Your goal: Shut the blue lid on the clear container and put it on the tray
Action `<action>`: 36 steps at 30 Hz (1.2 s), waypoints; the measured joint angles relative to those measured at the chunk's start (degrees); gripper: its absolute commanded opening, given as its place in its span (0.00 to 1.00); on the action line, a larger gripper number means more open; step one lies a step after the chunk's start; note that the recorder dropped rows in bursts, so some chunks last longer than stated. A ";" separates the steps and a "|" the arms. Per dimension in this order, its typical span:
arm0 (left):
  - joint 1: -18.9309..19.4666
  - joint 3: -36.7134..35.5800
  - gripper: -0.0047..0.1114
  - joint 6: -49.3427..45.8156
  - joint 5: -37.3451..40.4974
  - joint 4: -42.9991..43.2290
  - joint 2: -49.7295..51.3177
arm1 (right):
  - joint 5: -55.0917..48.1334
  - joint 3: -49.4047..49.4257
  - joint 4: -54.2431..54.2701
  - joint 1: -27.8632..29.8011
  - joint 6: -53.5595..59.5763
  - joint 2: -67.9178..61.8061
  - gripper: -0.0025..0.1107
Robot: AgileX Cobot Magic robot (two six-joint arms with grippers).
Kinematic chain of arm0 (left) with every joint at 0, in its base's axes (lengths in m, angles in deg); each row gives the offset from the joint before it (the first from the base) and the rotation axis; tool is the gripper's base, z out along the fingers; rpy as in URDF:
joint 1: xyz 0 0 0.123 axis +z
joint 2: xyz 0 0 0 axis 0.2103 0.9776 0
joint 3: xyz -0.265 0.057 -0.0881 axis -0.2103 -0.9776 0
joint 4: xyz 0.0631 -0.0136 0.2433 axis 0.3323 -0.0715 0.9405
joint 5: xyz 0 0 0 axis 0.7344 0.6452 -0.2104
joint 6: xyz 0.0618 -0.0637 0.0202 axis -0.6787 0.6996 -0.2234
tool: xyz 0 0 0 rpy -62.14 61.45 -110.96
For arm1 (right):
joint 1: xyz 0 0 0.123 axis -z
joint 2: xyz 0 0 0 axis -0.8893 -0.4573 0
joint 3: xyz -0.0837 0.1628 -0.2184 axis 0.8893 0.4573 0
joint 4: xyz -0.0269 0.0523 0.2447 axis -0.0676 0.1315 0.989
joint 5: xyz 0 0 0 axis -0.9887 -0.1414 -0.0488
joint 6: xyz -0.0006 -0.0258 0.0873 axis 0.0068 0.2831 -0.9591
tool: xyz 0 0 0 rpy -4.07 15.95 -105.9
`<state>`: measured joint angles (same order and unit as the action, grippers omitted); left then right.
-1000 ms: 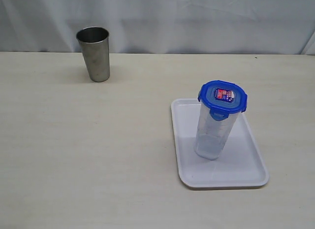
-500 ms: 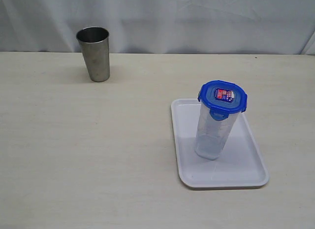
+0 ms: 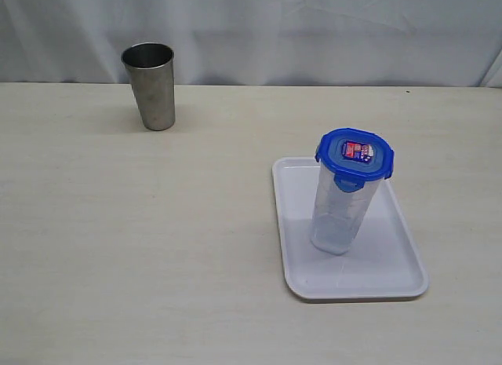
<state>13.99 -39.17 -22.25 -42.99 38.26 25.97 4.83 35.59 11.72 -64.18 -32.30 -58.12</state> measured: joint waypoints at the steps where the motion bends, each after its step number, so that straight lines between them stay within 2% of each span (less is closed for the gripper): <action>1: 0.00 0.00 0.04 0.00 0.00 0.00 0.00 | 0.00 0.00 0.00 0.00 0.00 0.00 0.06; 36: 0.00 0.00 0.04 2.13 0.00 0.00 0.00 | 0.00 0.00 0.00 0.00 0.00 0.00 0.06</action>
<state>13.99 -39.17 -20.12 -42.99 38.26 25.97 4.83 35.59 11.72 -64.18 -32.30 -58.12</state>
